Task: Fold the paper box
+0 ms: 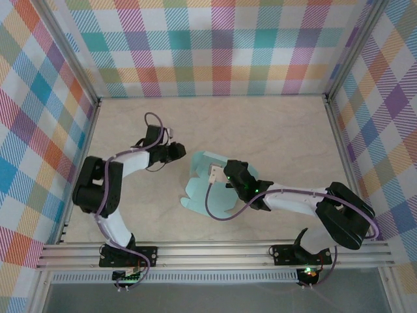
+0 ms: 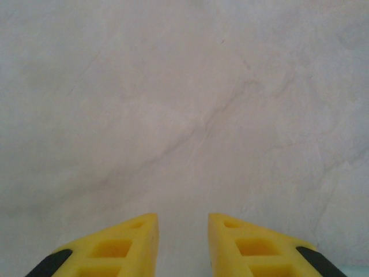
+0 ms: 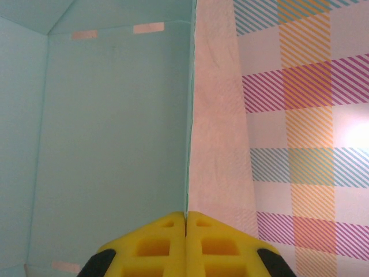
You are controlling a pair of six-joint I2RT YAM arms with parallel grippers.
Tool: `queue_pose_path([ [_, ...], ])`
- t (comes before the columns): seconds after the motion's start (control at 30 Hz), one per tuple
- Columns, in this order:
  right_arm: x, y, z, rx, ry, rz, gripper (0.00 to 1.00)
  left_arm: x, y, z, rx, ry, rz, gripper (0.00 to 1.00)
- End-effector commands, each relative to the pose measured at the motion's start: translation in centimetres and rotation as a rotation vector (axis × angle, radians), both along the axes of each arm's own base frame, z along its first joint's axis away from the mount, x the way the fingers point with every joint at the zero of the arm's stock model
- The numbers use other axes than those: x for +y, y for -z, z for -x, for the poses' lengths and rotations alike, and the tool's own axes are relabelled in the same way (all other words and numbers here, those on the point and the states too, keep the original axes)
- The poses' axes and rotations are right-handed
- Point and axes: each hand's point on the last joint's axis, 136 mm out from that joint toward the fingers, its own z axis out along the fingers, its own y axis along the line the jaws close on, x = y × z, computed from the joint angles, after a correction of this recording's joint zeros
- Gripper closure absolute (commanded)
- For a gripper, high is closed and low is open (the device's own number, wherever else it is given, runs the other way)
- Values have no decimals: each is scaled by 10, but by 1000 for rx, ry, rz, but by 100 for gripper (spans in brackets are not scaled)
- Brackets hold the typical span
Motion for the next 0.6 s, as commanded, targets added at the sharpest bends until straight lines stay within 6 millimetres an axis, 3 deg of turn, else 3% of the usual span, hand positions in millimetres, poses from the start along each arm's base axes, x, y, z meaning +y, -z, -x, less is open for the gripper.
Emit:
queue_pose_path([
  [0.0, 2, -14, -4, 1, 6, -49, 100, -18, -4, -15, -29, 116, 33, 73],
  [0.17, -2, -12, -8, 4, 28, -43, 100, -41, 2, -10, 13, 220, 69, 80],
  [0.33, -2, -8, -13, 11, 43, -46, 100, -68, 8, 12, 38, 326, 75, 86],
  [0.57, 0, -7, -18, 8, 47, -42, 100, -77, 0, 29, 29, 354, 103, 87],
])
